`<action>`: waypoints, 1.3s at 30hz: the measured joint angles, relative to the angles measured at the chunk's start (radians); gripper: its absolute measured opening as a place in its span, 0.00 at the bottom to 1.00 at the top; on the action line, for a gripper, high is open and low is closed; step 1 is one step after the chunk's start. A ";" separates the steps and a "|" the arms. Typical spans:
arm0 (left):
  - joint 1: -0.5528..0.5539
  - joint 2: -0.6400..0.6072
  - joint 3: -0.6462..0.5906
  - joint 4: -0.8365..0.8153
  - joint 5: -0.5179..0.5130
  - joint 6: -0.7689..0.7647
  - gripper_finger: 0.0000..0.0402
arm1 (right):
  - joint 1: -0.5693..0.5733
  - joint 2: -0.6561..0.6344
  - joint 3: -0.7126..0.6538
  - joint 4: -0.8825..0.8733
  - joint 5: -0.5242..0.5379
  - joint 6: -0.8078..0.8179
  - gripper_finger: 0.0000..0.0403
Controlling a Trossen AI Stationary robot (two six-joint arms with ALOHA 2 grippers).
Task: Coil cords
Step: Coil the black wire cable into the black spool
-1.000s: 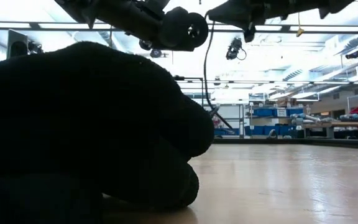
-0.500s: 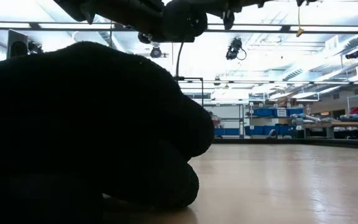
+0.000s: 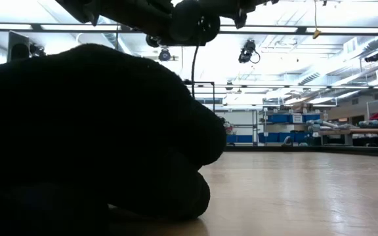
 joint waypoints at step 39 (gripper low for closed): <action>-0.026 0.002 0.003 0.055 0.140 -0.059 0.00 | 0.036 0.000 0.312 -0.819 0.001 0.140 0.25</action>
